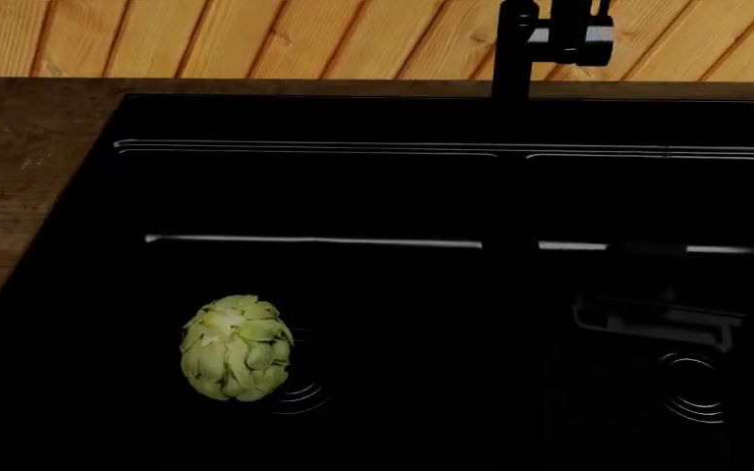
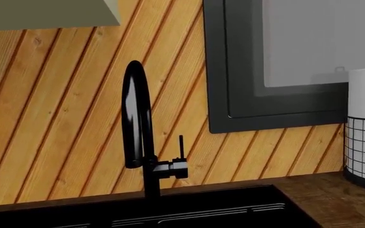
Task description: Pick the apple from the counter and place it in the sink
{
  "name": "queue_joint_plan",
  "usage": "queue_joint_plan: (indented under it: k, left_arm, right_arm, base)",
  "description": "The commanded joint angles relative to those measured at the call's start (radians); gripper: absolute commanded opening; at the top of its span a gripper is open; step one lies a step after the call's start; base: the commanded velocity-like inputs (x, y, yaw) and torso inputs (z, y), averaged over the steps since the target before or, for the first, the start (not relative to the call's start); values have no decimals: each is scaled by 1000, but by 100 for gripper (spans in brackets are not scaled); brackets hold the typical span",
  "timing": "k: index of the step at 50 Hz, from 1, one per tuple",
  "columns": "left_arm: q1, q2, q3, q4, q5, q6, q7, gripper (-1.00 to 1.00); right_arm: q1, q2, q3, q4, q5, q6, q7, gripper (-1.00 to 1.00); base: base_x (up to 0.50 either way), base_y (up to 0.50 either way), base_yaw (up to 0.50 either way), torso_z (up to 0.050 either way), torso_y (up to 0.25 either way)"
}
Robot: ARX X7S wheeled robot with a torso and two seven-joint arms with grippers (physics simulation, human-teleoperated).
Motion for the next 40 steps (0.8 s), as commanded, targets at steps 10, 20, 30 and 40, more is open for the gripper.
queue_joint_plan:
  k: [10, 20, 30, 40]
  left_arm:
    - [30, -7, 109, 12, -12, 125, 14, 100]
    - [61, 29, 132, -11, 27, 161, 82, 100]
    - [75, 91, 141, -53, 51, 170, 129, 100]
    - [96, 139, 154, -76, 57, 175, 158, 100]
  right_arm:
    - [-11, 10, 2, 0, 20, 0, 13, 100]
    - [-13, 18, -8, 10, 30, -10, 29, 100]
    - [-6, 23, -6, 11, 48, -6, 40, 100]
    - [-4, 27, 6, 3, 71, 3, 50, 100]
  base:
    - [0, 0, 0, 0, 0]
    - [0, 0, 0, 0, 0]
    - [0, 0, 0, 0, 0]
    - [0, 0, 0, 0, 0]
